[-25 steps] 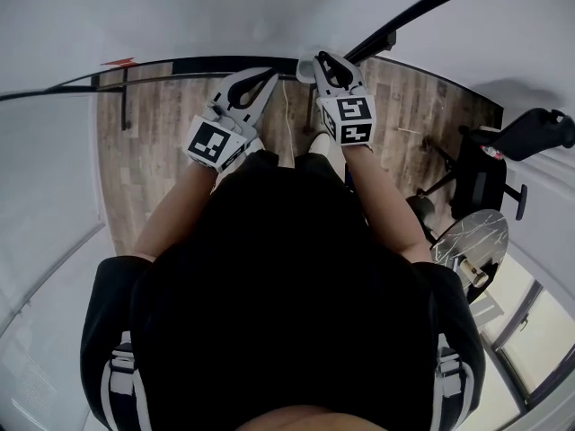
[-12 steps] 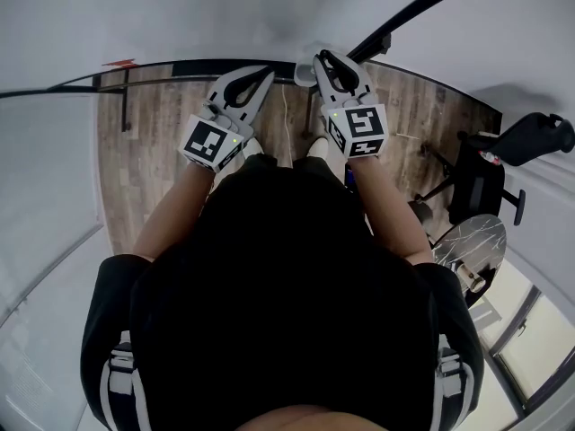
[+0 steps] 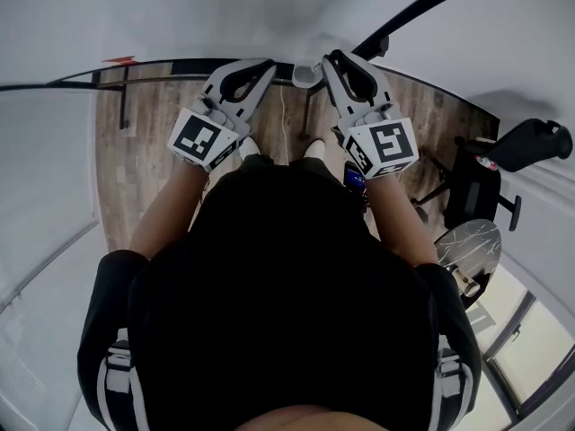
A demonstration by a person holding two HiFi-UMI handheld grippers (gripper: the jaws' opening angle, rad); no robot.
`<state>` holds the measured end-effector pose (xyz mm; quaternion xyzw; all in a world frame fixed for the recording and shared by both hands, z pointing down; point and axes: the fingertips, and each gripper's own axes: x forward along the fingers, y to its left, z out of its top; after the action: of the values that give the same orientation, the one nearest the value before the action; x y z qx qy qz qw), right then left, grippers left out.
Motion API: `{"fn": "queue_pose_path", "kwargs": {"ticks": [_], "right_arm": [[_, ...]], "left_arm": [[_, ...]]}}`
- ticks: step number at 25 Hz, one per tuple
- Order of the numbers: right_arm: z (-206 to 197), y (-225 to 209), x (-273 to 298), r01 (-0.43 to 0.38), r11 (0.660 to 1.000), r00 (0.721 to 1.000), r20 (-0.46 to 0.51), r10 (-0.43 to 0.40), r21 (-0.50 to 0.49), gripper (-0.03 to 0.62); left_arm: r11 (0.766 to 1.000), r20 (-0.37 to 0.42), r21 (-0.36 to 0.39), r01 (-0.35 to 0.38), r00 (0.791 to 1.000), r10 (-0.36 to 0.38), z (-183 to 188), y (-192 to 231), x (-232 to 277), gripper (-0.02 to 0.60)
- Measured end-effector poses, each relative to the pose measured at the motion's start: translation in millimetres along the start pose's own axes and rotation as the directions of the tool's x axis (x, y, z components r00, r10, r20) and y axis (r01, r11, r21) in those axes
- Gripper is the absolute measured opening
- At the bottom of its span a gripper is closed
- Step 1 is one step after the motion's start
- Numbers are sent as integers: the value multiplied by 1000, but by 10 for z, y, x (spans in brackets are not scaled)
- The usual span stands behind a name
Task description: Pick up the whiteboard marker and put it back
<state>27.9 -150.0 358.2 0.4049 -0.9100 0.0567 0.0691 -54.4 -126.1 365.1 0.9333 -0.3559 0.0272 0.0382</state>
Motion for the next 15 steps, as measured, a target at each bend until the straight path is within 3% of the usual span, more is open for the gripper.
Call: {"fn": "queue_pose_path", "kwargs": {"ticks": [8, 15], "right_arm": [[189, 110, -240, -71, 997, 997, 7, 72, -33, 62], [141, 113, -280, -78, 997, 997, -3, 78, -26, 62]], "left_arm": [[999, 21, 26, 44, 999, -44, 266, -156, -2, 3], [998, 18, 46, 46, 999, -47, 297, -217, 81, 3]]}}
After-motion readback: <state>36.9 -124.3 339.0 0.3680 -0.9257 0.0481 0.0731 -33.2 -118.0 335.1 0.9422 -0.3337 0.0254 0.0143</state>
